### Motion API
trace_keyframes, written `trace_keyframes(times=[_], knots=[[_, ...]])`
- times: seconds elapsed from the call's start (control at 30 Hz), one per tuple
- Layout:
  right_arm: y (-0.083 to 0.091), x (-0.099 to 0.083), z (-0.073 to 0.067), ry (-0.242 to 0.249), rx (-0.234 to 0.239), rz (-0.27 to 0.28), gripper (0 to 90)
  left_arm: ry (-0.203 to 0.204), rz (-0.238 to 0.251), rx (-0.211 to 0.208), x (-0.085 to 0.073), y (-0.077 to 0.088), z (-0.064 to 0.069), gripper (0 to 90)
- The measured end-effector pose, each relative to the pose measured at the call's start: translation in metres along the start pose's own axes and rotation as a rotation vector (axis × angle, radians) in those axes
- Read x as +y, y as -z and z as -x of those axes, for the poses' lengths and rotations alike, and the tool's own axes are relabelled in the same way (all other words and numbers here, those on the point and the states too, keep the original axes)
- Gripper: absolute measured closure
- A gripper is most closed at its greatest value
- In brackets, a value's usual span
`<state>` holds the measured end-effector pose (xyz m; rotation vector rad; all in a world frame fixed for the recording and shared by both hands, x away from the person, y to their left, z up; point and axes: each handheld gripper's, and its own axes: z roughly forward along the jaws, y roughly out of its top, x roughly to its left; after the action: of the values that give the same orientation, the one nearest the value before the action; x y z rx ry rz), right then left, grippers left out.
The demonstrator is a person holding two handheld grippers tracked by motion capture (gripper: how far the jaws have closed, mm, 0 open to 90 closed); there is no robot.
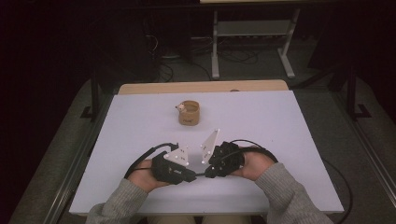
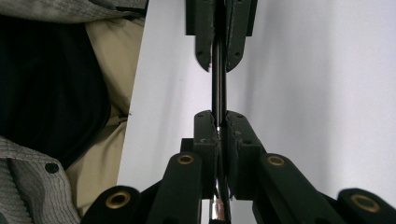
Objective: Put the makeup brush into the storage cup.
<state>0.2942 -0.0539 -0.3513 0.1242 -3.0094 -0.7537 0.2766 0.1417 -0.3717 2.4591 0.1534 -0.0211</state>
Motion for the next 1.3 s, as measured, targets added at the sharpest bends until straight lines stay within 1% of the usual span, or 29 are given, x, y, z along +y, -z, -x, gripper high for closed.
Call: trace_keyframes(times=[0.07, 0.17, 0.2, 0.23, 0.27, 0.37, 0.4, 0.5, 0.57, 0.6, 0.7, 0.77, 0.87, 0.93, 1.07, 1.13, 1.23, 1.3], knots=[[-0.001, 0.001, 0.0, 0.002, 0.004, 0.002, 82.6, 0.006, 0.003, -0.003, -0.002, 0.0, 0.001, 82.8], [-0.002, 0.002, 0.0, 0.013, 0.001, 0.007, 82.6, 0.0, -0.004, -0.001, -0.003, 0.0, 0.0, 83.0], [-0.003, 0.003, 0.0, 0.014, -0.006, 0.004, 82.6, -0.005, -0.002, 0.013, -0.004, 0.001, 0.0, 83.2], [-0.003, 0.003, 0.0, 0.014, -0.006, 0.004, 82.6, -0.005, -0.002, 0.013, -0.004, 0.001, 0.0, 83.3], [-0.002, 0.003, 0.001, 0.015, -0.008, 0.009, 82.5, -0.014, 0.004, 0.022, -0.004, 0.003, 0.001, 83.4], [0.0, 0.003, 0.002, 0.011, -0.009, 0.022, 82.3, -0.018, 0.008, 0.026, -0.003, 0.004, 0.001, 83.5], [0.0, 0.003, 0.001, 0.016, -0.011, 0.031, 82.1, -0.026, 0.003, 0.032, -0.003, 0.006, 0.002, 83.5], [0.0, 0.003, 0.001, 0.023, -0.013, 0.035, 81.6, -0.026, 0.006, 0.036, -0.003, 0.007, 0.003, 83.6], [0.0, 0.003, 0.001, 0.015, -0.012, 0.043, 80.3, -0.025, 0.004, 0.044, -0.004, 0.008, 0.003, 83.6], [0.001, 0.002, 0.003, 0.007, -0.015, 0.061, 76.8, -0.02, 0.009, 0.048, -0.004, 0.01, 0.002, 83.6], [0.002, 0.0, 0.003, 0.001, -0.017, 0.069, 76.5, -0.018, 0.009, 0.047, -0.006, 0.011, 0.001, 83.6], [0.001, -0.001, 0.005, -0.003, -0.017, 0.064, 78.9, -0.021, 0.008, 0.048, -0.006, 0.012, 0.002, 83.6], [0.001, -0.001, 0.005, 0.0, -0.011, 0.068, 79.8, -0.02, 0.01, 0.047, -0.008, 0.011, 0.002, 83.7], [0.001, 0.0, 0.004, 0.003, -0.014, 0.07, 79.6, -0.019, 0.011, 0.047, -0.009, 0.011, 0.002, 83.7], [0.003, -0.002, 0.005, -0.005, -0.009, 0.075, 78.6, -0.017, 0.013, 0.049, -0.009, 0.012, 0.002, 83.7], [0.005, -0.003, 0.005, -0.012, -0.002, 0.088, 78.5, -0.016, 0.015, 0.048, -0.01, 0.012, 0.002, 83.7], [0.006, -0.004, 0.006, -0.01, -0.004, 0.092, 79.6, -0.018, 0.018, 0.046, -0.009, 0.012, 0.002, 83.7], [0.007, -0.004, 0.005, -0.004, 0.006, 0.092, 81.2, -0.023, 0.014, 0.042, -0.009, 0.011, 0.002, 83.6]])
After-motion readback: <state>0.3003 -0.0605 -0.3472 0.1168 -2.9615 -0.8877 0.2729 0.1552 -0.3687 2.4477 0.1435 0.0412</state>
